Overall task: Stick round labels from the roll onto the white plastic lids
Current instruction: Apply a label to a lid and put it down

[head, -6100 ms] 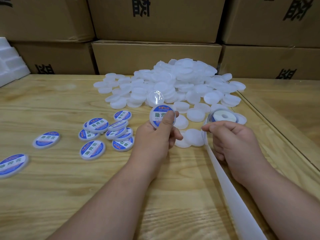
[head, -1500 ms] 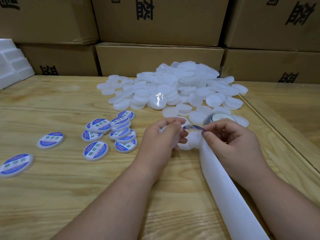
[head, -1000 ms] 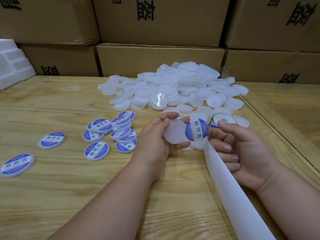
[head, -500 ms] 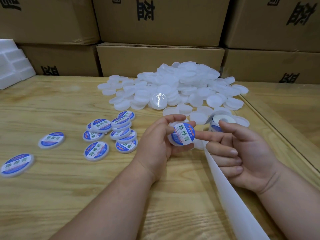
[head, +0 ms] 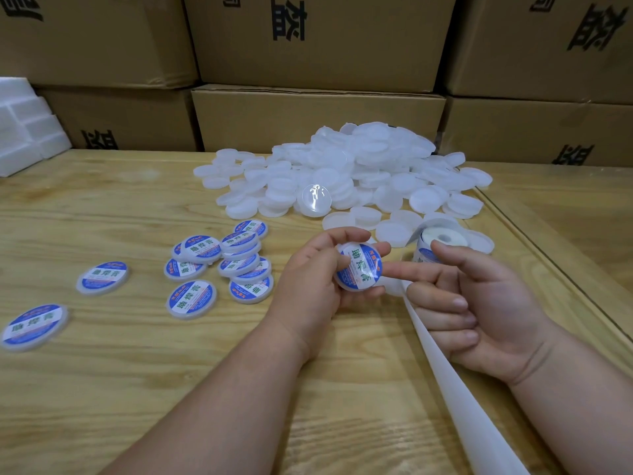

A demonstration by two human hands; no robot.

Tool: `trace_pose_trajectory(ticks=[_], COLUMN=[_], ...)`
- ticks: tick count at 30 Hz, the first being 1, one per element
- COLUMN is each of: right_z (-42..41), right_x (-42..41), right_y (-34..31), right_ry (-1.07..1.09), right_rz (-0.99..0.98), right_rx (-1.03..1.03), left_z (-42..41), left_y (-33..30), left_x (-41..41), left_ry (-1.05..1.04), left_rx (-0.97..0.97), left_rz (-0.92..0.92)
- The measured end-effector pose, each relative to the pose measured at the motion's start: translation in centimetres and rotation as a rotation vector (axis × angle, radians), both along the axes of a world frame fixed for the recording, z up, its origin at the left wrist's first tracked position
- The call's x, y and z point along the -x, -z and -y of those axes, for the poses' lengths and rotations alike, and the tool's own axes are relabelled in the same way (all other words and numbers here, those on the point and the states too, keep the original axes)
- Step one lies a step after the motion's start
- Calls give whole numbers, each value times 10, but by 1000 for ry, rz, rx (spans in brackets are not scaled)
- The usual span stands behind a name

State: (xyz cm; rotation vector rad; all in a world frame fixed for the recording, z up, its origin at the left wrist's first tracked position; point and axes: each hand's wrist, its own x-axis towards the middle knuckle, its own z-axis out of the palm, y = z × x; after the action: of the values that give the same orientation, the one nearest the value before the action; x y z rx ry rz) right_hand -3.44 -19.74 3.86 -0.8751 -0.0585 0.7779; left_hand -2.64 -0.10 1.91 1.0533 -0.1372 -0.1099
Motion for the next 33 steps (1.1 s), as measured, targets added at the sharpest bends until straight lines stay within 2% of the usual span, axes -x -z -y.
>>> trace_pose_trajectory(ticks=[6,11,16,21,24,33], right_z=[0,2,6,7,7,5], right_x=[0,-1,-4,-6,-7,-6], right_y=[0,1,1,3,4,4], right_ry=[-5,-17,78,98,113,210], right_rz=[7,20,11,31,34,27], right_rx=[-4,-16,-44,-57,-58,-55], left_z=[0,2,-1,0,-1,1], left_y=[5,9,7,1,1,11], left_x=[-2,-4,-6,-2,-2,-6], left_ry=[-14,-108,-139,-159,-191,-160], left_rx=[-54,-108,-47,-127,-211,-244], left_rz=[21,38,-10,-29,21,89])
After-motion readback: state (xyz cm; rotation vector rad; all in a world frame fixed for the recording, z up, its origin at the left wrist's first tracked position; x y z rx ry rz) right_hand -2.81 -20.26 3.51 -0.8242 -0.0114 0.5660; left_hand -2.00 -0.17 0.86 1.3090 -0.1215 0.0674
